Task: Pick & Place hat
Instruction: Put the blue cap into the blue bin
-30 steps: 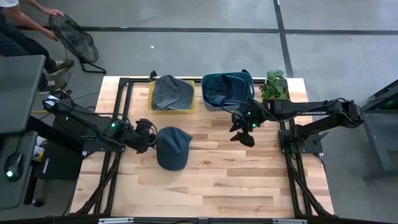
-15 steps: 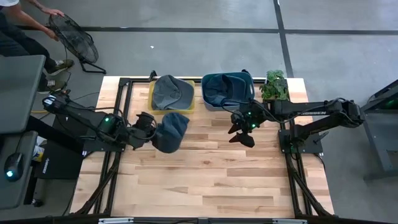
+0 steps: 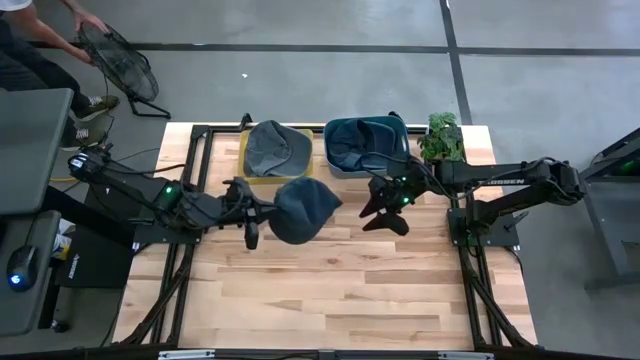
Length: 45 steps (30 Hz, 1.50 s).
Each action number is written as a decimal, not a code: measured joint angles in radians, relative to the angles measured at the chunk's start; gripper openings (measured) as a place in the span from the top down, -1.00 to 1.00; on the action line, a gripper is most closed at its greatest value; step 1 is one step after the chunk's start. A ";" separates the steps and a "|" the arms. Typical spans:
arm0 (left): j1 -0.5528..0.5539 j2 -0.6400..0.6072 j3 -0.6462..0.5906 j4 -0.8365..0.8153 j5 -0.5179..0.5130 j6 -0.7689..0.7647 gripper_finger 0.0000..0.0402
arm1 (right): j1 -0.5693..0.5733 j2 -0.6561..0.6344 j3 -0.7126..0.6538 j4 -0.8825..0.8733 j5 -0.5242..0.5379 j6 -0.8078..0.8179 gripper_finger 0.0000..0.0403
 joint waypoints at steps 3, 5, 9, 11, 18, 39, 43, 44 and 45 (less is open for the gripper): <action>0.000 0.000 0.000 0.041 -0.059 0.059 1.00 | 0.000 0.000 0.000 0.016 -0.024 -0.006 -0.17; 0.000 0.000 0.000 0.090 -0.105 0.108 1.00 | 0.002 0.001 0.000 0.027 -0.038 -0.016 -0.17; 0.000 0.000 0.000 0.218 -0.147 0.245 1.00 | 0.002 0.004 0.000 0.057 -0.002 -0.043 -0.17; 0.000 0.000 0.000 0.279 -0.157 0.303 1.00 | 0.002 0.004 0.000 0.079 0.041 -0.050 -0.17; 0.000 0.000 0.000 0.473 -0.190 0.459 1.00 | 0.008 0.004 0.000 0.228 0.194 -0.049 -0.17; 0.001 0.000 -0.001 0.629 -0.203 0.608 1.00 | 0.064 0.151 0.001 0.626 0.316 -0.044 -0.17; 0.001 0.000 -0.001 0.628 -0.203 0.608 1.00 | 0.081 0.206 0.001 0.742 0.330 -0.029 -0.17; 0.001 0.000 -0.001 0.629 -0.202 0.608 1.00 | 0.082 0.220 0.001 0.767 0.330 -0.028 -0.17; 0.001 0.000 -0.001 0.630 -0.201 0.608 1.00 | 0.082 0.234 0.001 0.786 0.331 -0.021 -0.17</action>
